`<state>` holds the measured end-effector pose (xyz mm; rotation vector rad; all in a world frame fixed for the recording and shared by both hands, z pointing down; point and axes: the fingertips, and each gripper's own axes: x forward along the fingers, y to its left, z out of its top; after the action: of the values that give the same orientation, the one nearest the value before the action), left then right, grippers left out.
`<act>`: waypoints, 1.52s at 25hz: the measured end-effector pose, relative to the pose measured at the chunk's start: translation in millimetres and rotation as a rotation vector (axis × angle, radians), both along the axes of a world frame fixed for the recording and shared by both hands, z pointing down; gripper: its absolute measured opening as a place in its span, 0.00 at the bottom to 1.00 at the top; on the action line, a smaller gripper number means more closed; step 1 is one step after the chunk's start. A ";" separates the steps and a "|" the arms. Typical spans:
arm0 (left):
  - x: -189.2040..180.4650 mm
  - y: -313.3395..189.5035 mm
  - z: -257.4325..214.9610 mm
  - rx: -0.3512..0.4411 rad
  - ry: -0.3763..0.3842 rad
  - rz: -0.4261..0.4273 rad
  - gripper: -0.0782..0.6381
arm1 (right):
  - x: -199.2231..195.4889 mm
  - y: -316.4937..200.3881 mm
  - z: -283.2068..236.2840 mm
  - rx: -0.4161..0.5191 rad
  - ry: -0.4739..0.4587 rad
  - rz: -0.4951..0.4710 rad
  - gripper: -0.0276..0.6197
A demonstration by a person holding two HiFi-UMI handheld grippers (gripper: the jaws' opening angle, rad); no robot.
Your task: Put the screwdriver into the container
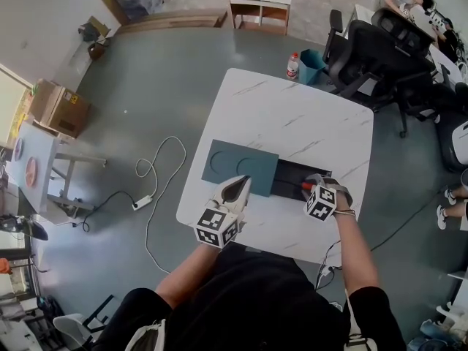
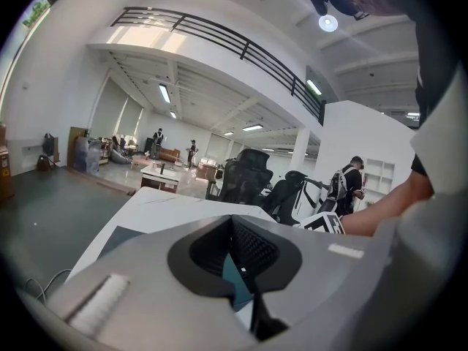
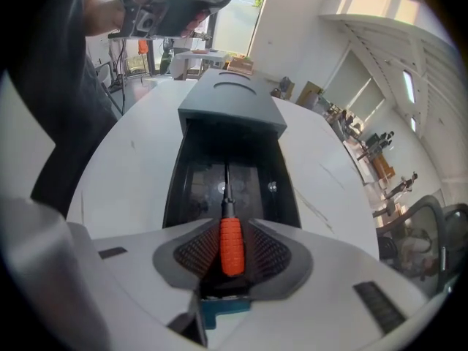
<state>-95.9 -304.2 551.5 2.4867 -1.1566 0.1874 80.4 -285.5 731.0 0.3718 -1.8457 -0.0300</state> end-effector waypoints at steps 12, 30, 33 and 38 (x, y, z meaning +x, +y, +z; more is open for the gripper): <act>11.1 9.3 -1.9 -0.002 -0.015 0.030 0.12 | -4.9 -8.6 -133.6 0.307 -0.370 0.231 0.14; 25.3 -5.3 -49.1 0.144 -0.004 0.010 0.12 | 4.6 22.3 -270.8 0.740 -0.934 0.760 0.05; 31.2 -5.4 -57.3 0.175 -0.021 0.026 0.12 | 6.9 25.7 -272.5 0.741 -0.929 0.763 0.05; 42.3 1.3 -59.5 0.195 -0.037 0.056 0.12 | 14.7 28.9 -278.6 0.761 -0.923 0.771 0.05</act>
<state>-53.5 -302.9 492.0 2.6982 -1.1710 0.1430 95.1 -256.6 452.4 1.8543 -2.3886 -0.0322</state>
